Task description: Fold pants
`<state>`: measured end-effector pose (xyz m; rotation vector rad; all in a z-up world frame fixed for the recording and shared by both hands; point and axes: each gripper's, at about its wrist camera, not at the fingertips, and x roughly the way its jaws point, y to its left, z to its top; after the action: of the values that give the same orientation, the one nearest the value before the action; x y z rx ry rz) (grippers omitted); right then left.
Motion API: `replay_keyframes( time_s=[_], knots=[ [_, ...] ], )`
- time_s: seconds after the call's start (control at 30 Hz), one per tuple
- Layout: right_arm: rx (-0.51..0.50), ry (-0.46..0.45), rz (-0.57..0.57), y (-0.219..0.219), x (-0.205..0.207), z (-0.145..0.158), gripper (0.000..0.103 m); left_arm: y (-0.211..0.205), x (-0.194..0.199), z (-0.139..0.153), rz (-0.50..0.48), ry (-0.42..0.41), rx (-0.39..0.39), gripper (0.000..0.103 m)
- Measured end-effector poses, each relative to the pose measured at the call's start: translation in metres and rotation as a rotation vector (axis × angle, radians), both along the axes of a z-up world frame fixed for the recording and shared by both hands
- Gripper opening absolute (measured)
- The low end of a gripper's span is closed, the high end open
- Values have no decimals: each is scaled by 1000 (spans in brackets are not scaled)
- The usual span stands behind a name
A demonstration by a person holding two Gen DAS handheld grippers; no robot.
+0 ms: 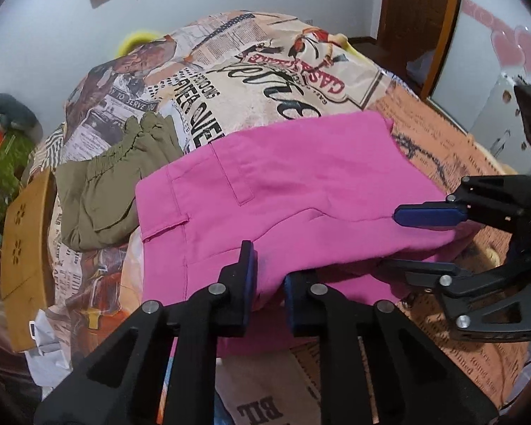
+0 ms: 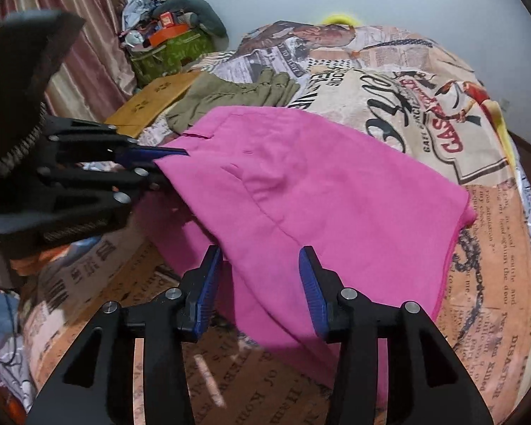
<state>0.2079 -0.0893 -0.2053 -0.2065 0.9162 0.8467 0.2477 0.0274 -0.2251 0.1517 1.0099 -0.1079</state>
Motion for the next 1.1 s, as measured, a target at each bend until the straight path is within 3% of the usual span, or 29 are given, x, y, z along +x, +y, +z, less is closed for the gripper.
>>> replay_keyframes(
  time_s=[0.1, 0.27, 0.37, 0.77, 1.0, 1.1],
  knots=[
    [-19, -27, -18, 0, 1, 1, 40, 1, 1, 1, 7, 4, -24, 11],
    [-23, -49, -24, -1, -1, 3, 11, 2, -1, 3, 6, 7, -44, 9],
    [-8, -92, -49, -5, -4, 11, 7, 1, -4, 5, 0, 4, -47, 8],
    [13, -99, 8, -11, -24, 29, 5, -4, -33, 7, -64, -1, -23, 8],
    [-66, -13, 23, -3, -19, 5, 5, -6, -31, -16, -72, 59, -8, 10],
    [-81, 34, 13, -7, -17, -2, 16, -5, -35, -17, -79, 54, -1, 19]
  ],
)
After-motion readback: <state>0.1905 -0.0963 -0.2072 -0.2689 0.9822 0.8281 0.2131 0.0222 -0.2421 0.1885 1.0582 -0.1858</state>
